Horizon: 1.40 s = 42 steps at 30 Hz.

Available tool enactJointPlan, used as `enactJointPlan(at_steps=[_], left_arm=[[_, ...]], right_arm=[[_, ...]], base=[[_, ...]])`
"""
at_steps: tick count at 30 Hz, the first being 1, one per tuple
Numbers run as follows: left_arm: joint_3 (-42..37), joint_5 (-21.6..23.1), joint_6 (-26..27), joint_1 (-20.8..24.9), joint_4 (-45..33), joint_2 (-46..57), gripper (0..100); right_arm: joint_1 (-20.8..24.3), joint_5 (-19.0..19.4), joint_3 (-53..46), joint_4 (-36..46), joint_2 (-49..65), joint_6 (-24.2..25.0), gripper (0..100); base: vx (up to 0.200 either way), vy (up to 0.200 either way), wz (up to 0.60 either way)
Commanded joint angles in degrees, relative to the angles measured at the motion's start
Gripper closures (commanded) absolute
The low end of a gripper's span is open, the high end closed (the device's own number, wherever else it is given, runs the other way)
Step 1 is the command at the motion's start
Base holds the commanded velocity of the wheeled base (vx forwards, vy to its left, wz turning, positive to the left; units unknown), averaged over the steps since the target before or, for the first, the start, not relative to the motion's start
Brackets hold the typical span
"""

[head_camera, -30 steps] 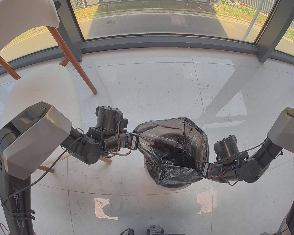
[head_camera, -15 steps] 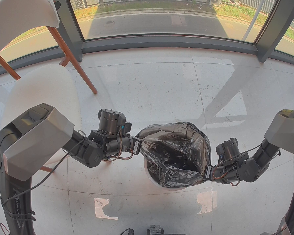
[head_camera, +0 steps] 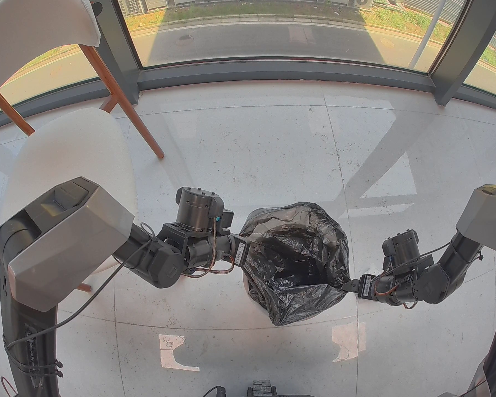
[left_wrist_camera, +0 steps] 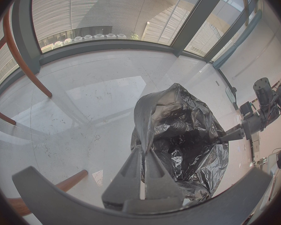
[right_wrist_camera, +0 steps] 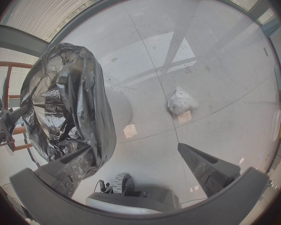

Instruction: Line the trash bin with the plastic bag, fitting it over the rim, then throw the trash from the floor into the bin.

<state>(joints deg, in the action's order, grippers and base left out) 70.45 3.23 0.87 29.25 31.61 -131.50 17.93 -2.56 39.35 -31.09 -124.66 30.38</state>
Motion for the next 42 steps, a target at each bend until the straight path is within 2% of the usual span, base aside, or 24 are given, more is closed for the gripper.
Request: enactJointPlan(at_steps=[1,8,16,20,25,28,33,39,42], left_arm=[[-0.05,0.02,0.01,0.99,-0.06,-0.34,100],[0.04,-0.24,0.01,1.16,-0.06,-0.86,100],[-0.14,-0.33,0.1,0.99,-0.06,-0.95,100],[-0.22,-0.42,0.1,0.37,-0.32,-0.95,100],[-0.4,-0.51,0.1,-0.94,-0.32,-1.04,100],[-0.66,-0.51,0.28,-1.38,-0.5,-1.04,100],[-1.54,-0.51,0.36,-1.21,-0.06,-1.21,100],[-1.02,-0.42,2.03,-1.21,0.03,-1.48,100],[-1.02,-0.42,2.03,-1.38,0.03,-1.48,100]], right_arm=[[0.0,0.1,-2.09,-0.12,2.14,-0.32,0],[0.0,0.1,-2.26,-0.2,1.88,-0.32,0],[-0.18,-0.08,4.15,-0.12,-3.75,-0.41,0],[-0.27,-0.16,4.07,-0.03,-4.63,-0.85,0],[-2.55,-0.25,1.17,-0.12,-4.36,-3.13,0],[-5.8,-0.16,-1.91,-0.64,-4.45,-6.74,0],[-8.35,0.19,-5.07,-10.05,-7.7,-8.93,0],[-8.09,0.54,-5.69,-19.71,-8.84,-10.69,0],[-7.91,1.15,-5.34,-21.91,-7.53,-10.69,0]], base=[[0.0,0.0,0.0],[0.0,0.0,0.0],[0.0,0.0,0.0],[0.0,0.0,0.0],[0.0,0.0,0.0],[0.0,0.0,0.0],[0.0,0.0,0.0],[0.0,0.0,0.0],[0.0,0.0,0.0]])
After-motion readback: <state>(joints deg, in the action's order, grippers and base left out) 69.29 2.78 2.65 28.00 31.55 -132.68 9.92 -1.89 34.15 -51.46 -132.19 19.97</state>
